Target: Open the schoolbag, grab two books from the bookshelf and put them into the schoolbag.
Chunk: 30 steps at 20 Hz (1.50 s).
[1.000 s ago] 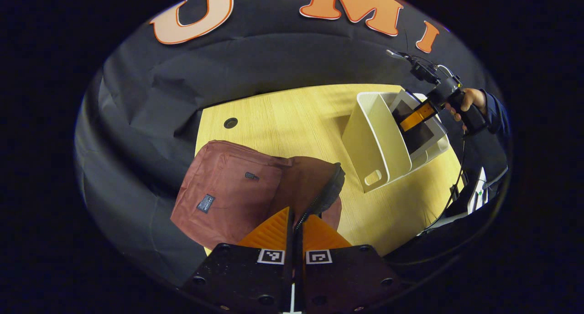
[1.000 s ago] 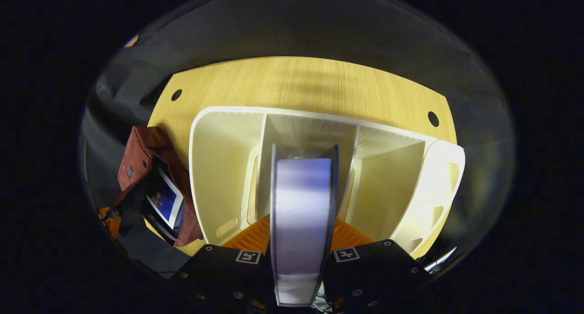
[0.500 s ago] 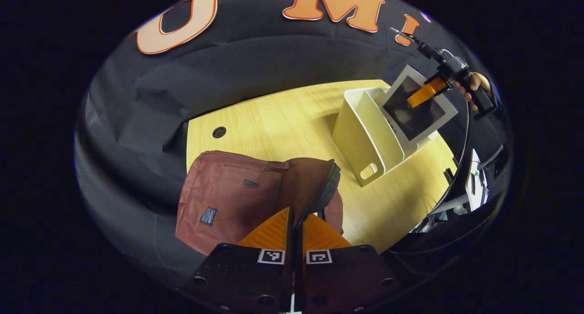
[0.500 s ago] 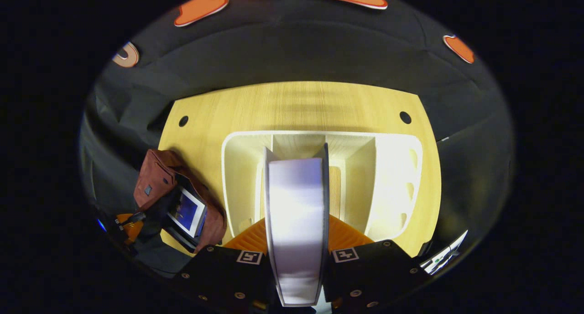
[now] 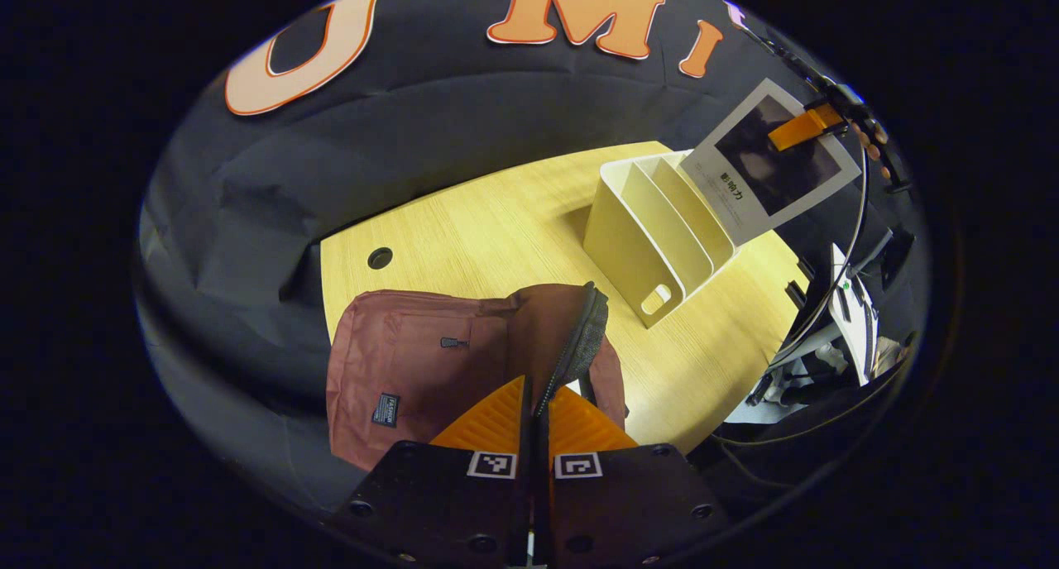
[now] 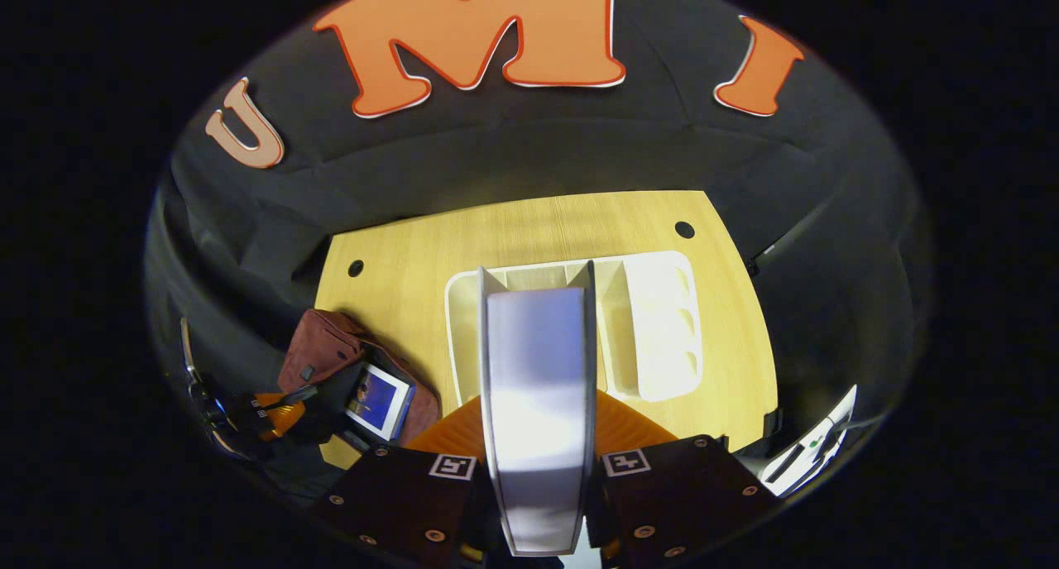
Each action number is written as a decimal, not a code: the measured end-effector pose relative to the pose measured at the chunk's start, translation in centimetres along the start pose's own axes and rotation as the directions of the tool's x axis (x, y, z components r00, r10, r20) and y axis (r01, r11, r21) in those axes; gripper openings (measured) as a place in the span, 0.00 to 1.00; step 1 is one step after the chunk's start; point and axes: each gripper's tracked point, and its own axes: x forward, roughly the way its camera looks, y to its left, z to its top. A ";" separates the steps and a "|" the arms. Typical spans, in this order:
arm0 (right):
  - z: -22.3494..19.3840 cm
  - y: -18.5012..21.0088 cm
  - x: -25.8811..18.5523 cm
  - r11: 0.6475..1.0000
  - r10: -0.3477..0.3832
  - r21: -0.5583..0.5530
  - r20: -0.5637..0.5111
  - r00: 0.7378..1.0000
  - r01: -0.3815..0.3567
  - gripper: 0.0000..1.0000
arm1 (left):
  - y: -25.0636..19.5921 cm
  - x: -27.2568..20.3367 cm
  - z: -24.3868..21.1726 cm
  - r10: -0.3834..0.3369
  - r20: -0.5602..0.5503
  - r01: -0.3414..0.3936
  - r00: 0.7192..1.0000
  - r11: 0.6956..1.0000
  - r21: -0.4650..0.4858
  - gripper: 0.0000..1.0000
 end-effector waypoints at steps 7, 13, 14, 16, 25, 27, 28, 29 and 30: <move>-4.5 2.6 -2.9 0.984 0.086 0.148 0.096 0.992 -0.100 0.41 | 0.2 -0.4 0.6 -0.026 -0.001 0.026 1.000 0.997 0.075 0.03; -9.2 5.3 -3.5 0.934 0.176 0.288 0.150 0.973 -0.213 0.40 | -0.2 -1.0 0.2 -0.062 0.001 0.062 0.998 0.992 0.114 0.03; -10.0 6.1 -3.1 0.918 0.197 0.318 0.159 0.968 -0.239 0.40 | -0.3 -1.0 0.1 -0.066 0.000 0.066 0.998 0.991 0.119 0.03; -11.9 8.4 -1.7 0.887 0.254 0.355 0.159 0.954 -0.295 0.40 | -0.4 -1.1 0.0 -0.069 0.000 0.068 0.998 0.989 0.130 0.03; -15.5 18.3 5.6 0.760 0.441 0.454 0.165 0.882 -0.465 0.40 | -0.6 -1.5 0.1 -0.070 0.001 0.069 0.998 0.987 0.143 0.03; -16.0 20.7 7.3 0.736 0.480 0.462 0.160 0.863 -0.495 0.40 | -0.6 -1.3 0.0 -0.070 0.003 0.069 0.998 0.988 0.136 0.03; -16.3 21.8 8.1 0.721 0.498 0.471 0.158 0.853 -0.508 0.40 | -0.5 -1.3 0.0 -0.066 0.006 0.065 0.998 0.990 0.128 0.03; -16.4 22.8 9.1 0.710 0.511 0.473 0.165 0.844 -0.522 0.40 | -0.7 -1.2 -0.3 -0.065 0.004 0.064 0.998 0.990 0.123 0.03; -16.5 23.8 9.9 0.700 0.521 0.479 0.166 0.837 -0.530 0.40 | -0.9 -1.2 -0.4 -0.063 0.006 0.062 0.998 0.989 0.136 0.03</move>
